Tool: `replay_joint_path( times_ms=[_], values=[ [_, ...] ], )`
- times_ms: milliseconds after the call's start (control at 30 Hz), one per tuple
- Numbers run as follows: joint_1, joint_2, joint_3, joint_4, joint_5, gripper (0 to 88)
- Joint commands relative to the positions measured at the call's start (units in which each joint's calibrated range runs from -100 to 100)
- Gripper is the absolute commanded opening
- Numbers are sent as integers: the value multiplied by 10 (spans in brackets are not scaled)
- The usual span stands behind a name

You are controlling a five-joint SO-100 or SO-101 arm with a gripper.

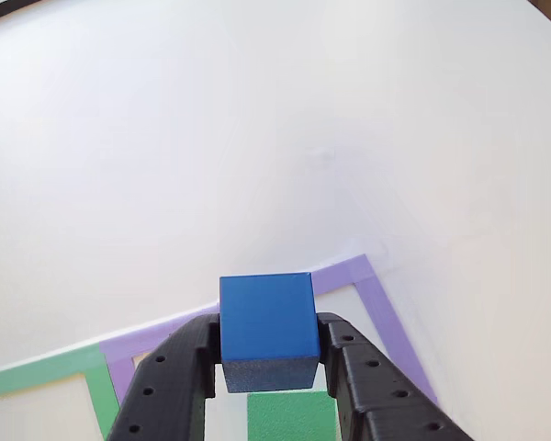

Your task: Tower of hanoi

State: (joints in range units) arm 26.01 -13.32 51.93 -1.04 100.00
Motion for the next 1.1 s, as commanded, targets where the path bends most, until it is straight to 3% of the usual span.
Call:
replay_joint_path(
  times_ms=[0, 100, 367, 667, 900, 1067],
  values=[
    [-16, -78, -129, 232, 0, 36],
    [-23, -116, -189, 381, 0, 35],
    [-60, -211, -260, 643, 0, 34],
    [-163, -213, -534, 949, 0, 33],
    [-211, -208, -590, 1008, 0, 32],
    [-206, -233, -472, 923, 0, 32]
  ],
)
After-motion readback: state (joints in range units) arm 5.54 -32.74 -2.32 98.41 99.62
